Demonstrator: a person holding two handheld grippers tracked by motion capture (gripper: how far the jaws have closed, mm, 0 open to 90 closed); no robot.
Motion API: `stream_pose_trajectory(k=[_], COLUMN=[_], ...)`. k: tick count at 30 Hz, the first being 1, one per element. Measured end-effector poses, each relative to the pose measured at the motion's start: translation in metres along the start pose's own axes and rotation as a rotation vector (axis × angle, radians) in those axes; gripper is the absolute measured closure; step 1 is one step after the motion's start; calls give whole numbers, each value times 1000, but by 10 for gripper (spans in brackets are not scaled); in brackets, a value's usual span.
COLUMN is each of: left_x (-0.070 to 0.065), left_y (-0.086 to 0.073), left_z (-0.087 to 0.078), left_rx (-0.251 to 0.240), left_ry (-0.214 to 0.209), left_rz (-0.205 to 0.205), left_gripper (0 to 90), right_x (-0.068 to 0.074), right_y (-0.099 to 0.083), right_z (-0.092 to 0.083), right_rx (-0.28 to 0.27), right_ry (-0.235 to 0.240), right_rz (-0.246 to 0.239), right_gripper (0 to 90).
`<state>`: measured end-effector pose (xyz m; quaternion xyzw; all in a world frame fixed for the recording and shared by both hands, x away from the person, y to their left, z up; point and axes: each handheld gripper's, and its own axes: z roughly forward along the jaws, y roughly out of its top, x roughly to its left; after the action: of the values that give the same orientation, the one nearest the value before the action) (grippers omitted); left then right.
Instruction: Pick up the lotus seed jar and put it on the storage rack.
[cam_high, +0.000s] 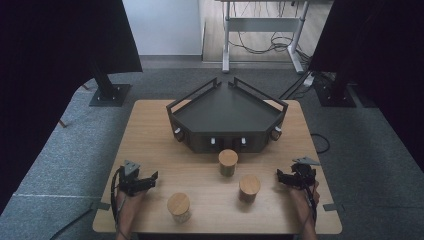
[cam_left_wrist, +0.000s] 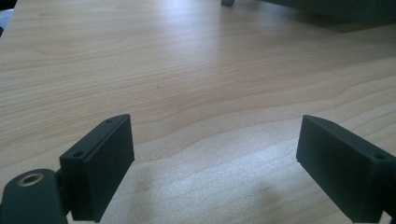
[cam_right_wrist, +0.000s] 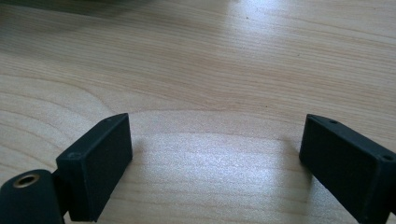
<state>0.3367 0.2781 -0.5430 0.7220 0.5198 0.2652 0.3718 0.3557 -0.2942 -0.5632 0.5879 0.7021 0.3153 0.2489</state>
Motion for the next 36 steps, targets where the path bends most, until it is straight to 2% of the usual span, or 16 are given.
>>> stream_pose_trajectory(k=[7,16,20,25,32,36], left_x=[-2,-1,-2,-3,-3,-6], left_y=[3,6,9,11,14,17], left_z=[-6,-15,-20,-27,-36,-42], left_rx=[-44,-103,-135,-159,-198,-228], left_ry=[-14,-4,-19,-17,-25,-35], left_rz=[-5,-2,-13,-8,-26,-15], left_gripper=[104,66,63,56,50,50], right_x=[0,0,0,0,0,0], right_y=[0,0,0,0,0,0], right_z=[0,0,0,0,0,0], right_rx=[0,0,0,0,0,0], right_ry=[2,2,3,4,7,7], right_rz=[-2,-3,-3,-4,-7,-7], right_gripper=[87,87,88,87,88,88])
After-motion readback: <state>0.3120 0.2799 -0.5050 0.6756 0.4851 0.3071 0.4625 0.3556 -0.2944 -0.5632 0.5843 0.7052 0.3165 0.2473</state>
